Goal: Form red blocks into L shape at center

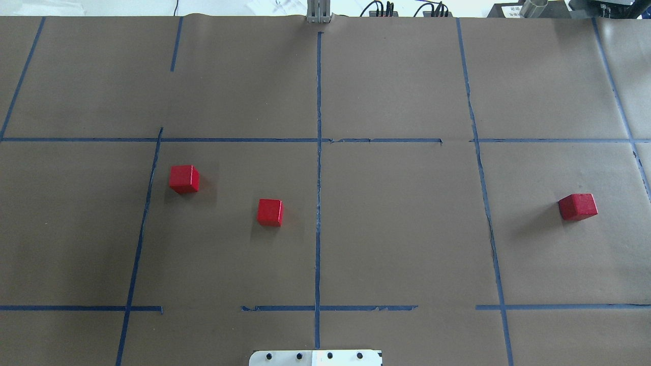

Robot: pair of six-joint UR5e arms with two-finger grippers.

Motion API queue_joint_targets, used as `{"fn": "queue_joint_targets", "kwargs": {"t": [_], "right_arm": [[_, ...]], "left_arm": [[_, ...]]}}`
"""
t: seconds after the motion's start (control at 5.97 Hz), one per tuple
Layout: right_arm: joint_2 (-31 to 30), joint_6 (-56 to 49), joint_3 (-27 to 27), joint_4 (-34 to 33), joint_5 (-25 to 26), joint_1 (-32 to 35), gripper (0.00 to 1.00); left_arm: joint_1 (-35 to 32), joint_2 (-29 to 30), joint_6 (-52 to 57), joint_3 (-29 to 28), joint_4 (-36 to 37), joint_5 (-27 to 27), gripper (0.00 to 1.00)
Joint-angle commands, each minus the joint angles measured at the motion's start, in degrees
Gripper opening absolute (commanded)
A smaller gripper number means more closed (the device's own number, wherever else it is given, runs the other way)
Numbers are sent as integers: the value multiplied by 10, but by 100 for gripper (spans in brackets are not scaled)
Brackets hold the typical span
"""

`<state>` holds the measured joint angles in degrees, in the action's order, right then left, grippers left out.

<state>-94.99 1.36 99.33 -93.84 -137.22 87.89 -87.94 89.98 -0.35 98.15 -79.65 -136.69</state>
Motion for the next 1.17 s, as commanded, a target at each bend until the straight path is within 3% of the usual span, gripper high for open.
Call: {"fn": "queue_joint_targets", "kwargs": {"t": [0.0, 0.5, 1.01], "right_arm": [[-5, 3, 5, 2, -7, 0, 100], [-15, 0, 16, 2, -13, 0, 100], [-18, 1, 11, 50, -23, -6, 100]], "left_arm": [[0, -22, 13, 2, -54, 5, 100], [0, -25, 11, 13, -48, 8, 100], [1, -34, 12, 5, -57, 5, 100]]}}
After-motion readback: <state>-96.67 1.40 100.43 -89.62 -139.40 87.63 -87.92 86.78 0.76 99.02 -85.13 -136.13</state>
